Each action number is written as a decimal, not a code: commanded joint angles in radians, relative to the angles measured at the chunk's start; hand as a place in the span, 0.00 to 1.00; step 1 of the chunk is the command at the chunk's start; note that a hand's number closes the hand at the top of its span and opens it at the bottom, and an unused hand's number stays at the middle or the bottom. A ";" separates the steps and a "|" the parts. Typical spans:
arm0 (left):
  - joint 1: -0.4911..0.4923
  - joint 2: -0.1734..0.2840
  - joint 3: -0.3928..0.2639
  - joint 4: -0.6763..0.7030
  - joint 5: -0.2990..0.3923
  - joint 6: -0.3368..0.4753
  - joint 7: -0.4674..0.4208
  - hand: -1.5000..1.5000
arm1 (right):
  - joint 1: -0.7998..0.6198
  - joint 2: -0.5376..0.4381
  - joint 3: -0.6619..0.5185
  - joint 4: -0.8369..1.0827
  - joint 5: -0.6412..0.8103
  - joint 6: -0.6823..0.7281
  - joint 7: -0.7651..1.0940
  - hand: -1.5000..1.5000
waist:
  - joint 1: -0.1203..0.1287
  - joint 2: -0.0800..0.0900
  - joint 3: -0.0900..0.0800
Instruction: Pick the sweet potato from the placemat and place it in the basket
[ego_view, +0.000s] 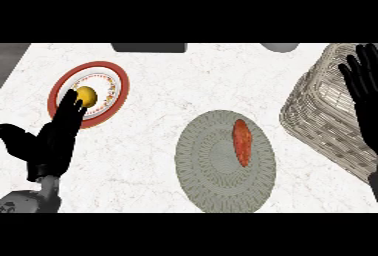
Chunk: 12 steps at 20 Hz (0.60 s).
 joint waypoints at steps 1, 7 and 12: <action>0.043 -0.013 -0.003 0.044 0.011 -0.054 -0.018 0.50 | -0.062 0.059 0.063 0.006 0.009 0.035 0.004 1.00 | 0.012 0.011 0.015; 0.117 -0.003 -0.141 0.160 -0.012 -0.128 0.063 0.50 | -0.237 0.128 0.273 0.005 -0.085 0.400 -0.101 1.00 | 0.114 0.043 0.016; 0.175 0.016 -0.126 0.215 -0.015 -0.163 0.023 0.50 | -0.229 0.348 0.523 0.168 0.175 0.292 -0.207 0.00 | 0.047 0.016 0.014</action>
